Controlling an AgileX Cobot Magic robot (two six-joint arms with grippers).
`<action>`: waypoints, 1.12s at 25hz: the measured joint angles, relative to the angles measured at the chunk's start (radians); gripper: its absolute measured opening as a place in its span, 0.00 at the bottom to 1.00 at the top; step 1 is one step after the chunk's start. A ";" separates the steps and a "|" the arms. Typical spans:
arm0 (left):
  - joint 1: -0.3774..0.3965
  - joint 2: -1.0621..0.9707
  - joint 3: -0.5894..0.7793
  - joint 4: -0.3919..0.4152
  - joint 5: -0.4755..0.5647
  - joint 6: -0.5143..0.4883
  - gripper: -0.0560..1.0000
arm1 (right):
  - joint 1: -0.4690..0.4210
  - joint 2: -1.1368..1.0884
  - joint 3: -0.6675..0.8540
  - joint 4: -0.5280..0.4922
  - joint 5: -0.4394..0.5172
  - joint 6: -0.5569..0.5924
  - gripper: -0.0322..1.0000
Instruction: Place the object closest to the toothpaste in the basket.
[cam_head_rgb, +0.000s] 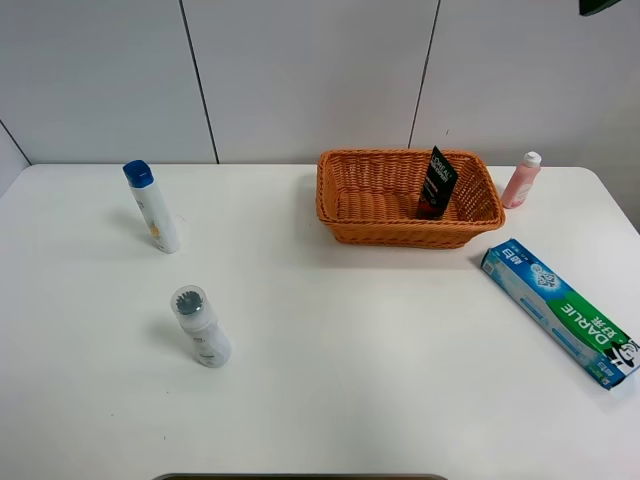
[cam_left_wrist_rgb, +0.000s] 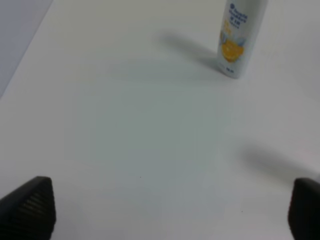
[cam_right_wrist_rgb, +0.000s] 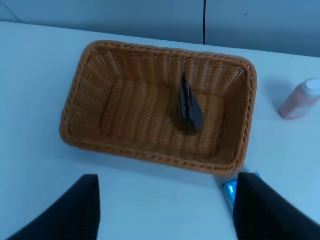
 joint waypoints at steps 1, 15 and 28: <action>0.000 0.000 0.000 0.000 0.000 0.000 0.94 | 0.000 -0.043 0.040 0.000 0.000 0.002 0.62; 0.000 0.000 0.000 0.000 0.000 0.000 0.94 | 0.000 -0.793 0.779 -0.058 -0.033 0.003 0.62; 0.000 0.000 0.000 0.000 0.000 0.000 0.94 | 0.000 -1.274 1.097 -0.202 -0.110 0.003 0.62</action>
